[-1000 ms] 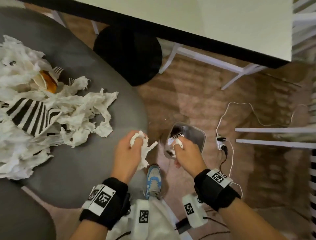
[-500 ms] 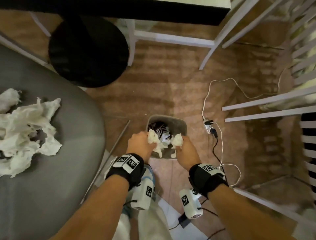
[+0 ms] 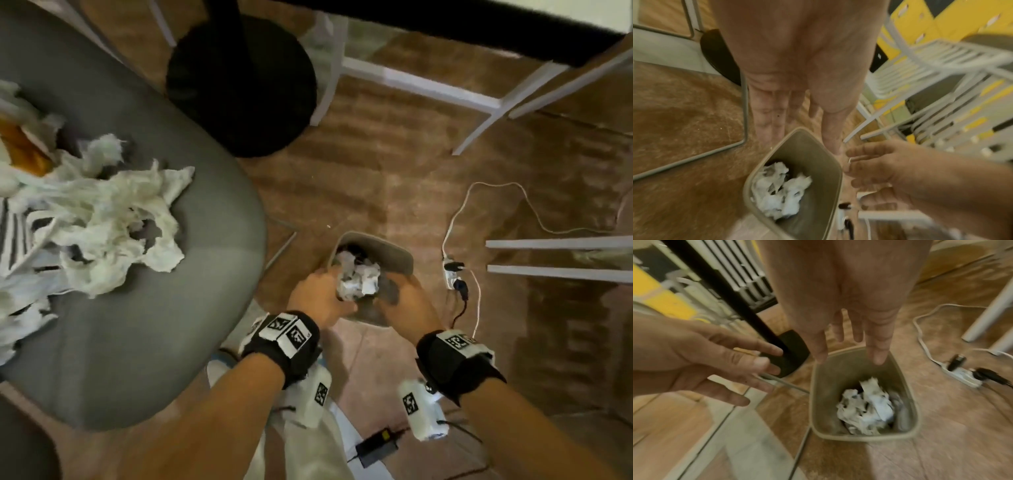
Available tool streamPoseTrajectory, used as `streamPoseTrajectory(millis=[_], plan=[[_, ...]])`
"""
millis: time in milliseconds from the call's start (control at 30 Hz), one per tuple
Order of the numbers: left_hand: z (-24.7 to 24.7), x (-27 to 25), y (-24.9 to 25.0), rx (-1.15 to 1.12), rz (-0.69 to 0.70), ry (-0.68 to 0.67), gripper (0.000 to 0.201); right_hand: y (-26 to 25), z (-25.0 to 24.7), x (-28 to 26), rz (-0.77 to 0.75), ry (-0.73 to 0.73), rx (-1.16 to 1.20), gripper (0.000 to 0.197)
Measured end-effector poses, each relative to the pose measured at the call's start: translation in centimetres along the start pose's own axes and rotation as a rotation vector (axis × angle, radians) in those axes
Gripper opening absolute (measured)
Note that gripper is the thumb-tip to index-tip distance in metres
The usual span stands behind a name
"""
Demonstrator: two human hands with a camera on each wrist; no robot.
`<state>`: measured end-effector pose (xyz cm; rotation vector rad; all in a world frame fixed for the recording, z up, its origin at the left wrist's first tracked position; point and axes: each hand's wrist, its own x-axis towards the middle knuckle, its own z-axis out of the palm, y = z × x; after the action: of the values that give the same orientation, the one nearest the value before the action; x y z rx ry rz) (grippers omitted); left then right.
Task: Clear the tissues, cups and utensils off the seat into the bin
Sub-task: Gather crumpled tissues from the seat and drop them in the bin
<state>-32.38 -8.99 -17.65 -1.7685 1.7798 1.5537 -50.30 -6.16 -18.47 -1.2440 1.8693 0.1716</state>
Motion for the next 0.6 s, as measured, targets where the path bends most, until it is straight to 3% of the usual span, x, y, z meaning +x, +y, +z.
streamPoseTrajectory(millis=[100,200,300,400,500,600], plan=[[-2.6,-5.0,-1.8,-0.34,0.019,0.117,0.033,-4.5,-1.0,-1.8,-0.125,0.03,-0.009,0.044],[-6.2,-10.1,-5.0,-0.603,0.004,0.321,0.013,-11.2,-1.5,-3.0,-0.3,0.046,-0.062,0.038],[-10.2,-14.7,-9.3,-0.72,-0.088,0.553,0.01,-18.5,-1.1,-3.9,-0.481,0.028,-0.093,0.034],[-13.0,-18.0,-15.0,-0.684,-0.227,0.834,0.009,-25.5,0.8,-4.7,-0.671,0.02,-0.166,0.033],[-15.1,-20.2,-19.7,-0.67,-0.355,1.073,0.02,-31.7,3.4,-5.6,-0.805,-0.01,-0.247,0.034],[-16.9,-21.3,-22.9,-0.603,-0.491,1.225,0.033,-36.4,6.1,-6.1,-0.885,-0.015,-0.289,0.036]])
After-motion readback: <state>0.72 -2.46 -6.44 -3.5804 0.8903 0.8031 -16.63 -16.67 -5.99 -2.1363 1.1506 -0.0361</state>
